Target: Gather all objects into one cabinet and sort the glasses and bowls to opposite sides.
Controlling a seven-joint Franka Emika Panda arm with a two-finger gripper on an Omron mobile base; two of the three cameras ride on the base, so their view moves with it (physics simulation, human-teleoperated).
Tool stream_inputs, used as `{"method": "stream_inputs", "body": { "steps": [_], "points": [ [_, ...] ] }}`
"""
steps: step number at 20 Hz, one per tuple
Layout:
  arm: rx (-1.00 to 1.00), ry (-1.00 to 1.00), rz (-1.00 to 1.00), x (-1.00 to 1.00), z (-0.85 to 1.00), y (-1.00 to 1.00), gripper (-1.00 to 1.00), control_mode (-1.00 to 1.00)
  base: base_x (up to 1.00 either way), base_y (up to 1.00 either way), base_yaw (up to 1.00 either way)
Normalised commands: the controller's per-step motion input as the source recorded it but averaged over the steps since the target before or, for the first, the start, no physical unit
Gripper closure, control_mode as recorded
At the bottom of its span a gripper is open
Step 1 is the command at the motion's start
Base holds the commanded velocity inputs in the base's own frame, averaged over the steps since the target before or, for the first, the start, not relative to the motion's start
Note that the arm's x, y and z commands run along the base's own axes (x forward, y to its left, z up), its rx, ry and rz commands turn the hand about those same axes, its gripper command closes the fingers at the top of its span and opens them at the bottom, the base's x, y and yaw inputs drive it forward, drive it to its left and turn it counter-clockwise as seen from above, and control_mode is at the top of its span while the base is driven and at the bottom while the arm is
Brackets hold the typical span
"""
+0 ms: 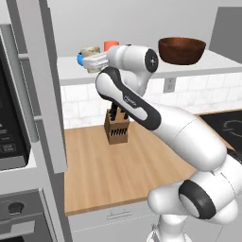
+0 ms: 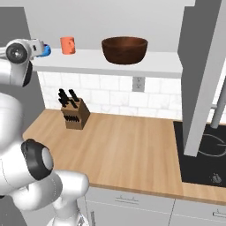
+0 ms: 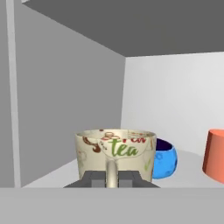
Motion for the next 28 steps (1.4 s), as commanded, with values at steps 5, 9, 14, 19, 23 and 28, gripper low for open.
{"method": "stream_inputs", "body": {
  "steps": [5,9,14,19,23,28],
  "points": [
    [0.00,-0.05,0.00,0.16,-0.25,0.00,1.00,-1.00,0.00,0.00,0.00],
    [0.00,-0.01,0.00,0.25,-0.12,0.00,1.00,-1.00,0.00,0.00,0.00],
    [0.00,0.00,0.00,0.52,0.00,0.02,1.00,-1.00,0.00,0.00,0.00],
    [0.00,0.00,0.00,0.49,0.00,0.06,1.00,-1.00,0.00,0.00,0.00],
    [0.00,0.00,0.00,0.40,-0.01,0.16,1.00,-1.00,0.00,0.00,0.00],
    [0.00,0.00,0.00,0.31,-0.11,0.16,1.00,-1.00,0.00,0.00,0.00]
  ]
}}
